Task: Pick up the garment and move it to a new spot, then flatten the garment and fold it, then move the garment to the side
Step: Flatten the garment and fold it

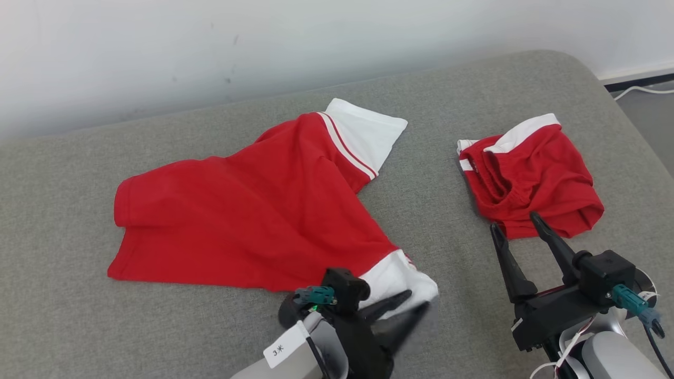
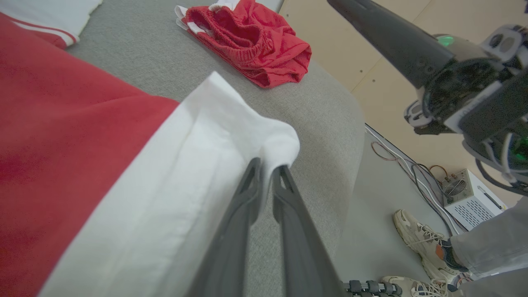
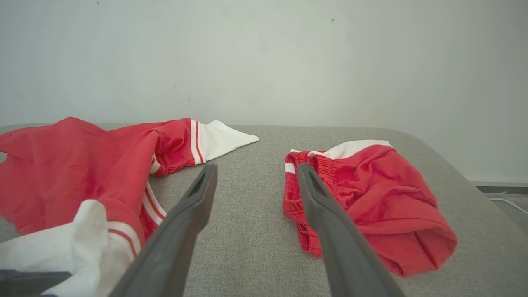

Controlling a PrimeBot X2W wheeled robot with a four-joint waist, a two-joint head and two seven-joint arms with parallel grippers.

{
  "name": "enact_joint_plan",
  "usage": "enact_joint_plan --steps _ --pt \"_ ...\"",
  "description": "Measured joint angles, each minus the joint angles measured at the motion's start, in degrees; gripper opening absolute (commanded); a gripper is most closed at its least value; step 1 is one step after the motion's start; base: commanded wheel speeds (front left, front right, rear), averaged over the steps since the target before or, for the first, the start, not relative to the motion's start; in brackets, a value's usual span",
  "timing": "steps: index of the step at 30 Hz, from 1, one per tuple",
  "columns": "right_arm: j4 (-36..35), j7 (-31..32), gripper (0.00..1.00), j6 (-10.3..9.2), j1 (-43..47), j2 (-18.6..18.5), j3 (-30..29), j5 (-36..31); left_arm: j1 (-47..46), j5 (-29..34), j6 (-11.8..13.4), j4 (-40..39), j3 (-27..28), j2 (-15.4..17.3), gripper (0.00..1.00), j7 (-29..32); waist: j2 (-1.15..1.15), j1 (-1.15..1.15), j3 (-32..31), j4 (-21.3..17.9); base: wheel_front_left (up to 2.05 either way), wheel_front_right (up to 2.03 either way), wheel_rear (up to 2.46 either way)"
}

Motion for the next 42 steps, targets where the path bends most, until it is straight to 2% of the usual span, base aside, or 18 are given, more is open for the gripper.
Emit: enact_joint_plan --steps 10,14,18,20,22,25,30,34,42 --pt "1.1 -0.1 1.0 0.01 0.2 -0.1 -0.4 1.1 -0.1 0.0 0.1 -4.3 -0.2 0.0 1.0 0.3 0.0 0.0 -0.6 3.2 0.0 0.0 0.0" --pt "2.2 0.5 1.0 0.68 1.1 0.1 0.2 2.3 0.1 0.0 2.0 -5.5 1.6 0.5 1.0 -1.9 0.0 0.0 -1.3 4.8 0.0 0.0 0.0" --pt "2.5 1.9 1.0 2.12 2.4 0.5 1.1 3.7 0.4 -0.6 4.1 -6.1 5.1 3.2 1.0 -3.3 0.0 0.0 -2.0 6.3 0.0 0.0 0.0" --pt "1.8 2.6 1.0 3.72 3.0 1.1 1.4 6.1 1.0 -0.5 5.7 -5.7 5.6 5.2 1.0 -3.5 0.0 0.0 -2.3 6.8 0.0 0.0 0.0" --pt "0.4 3.2 1.0 6.14 3.3 1.3 2.4 7.8 1.6 -0.5 6.7 -5.4 6.6 6.7 1.0 -3.8 0.0 0.0 -2.5 7.2 0.0 0.0 0.0" --pt "-2.3 4.7 1.0 7.45 3.7 0.2 3.1 8.6 2.5 -0.5 7.6 -5.6 7.7 7.5 1.0 -4.3 0.0 0.0 -2.6 7.4 0.0 0.0 0.0" --pt "-6.0 8.5 1.0 8.14 5.7 -3.2 4.6 9.2 3.1 -1.5 8.7 -6.5 9.5 7.9 1.0 -4.7 0.0 0.0 -2.5 7.5 0.0 0.0 0.0" --pt "-8.4 11.7 1.0 8.57 6.0 -3.9 6.6 9.5 3.2 -1.6 9.1 -7.0 9.9 8.1 1.0 -4.8 0.0 0.0 -2.4 7.6 0.0 0.0 0.0" --pt "-9.0 18.0 1.0 8.08 5.4 -6.4 8.6 7.0 3.2 -1.6 9.6 -7.7 10.8 7.7 1.0 -4.8 0.01 0.0 -2.1 9.3 0.0 0.0 0.0"
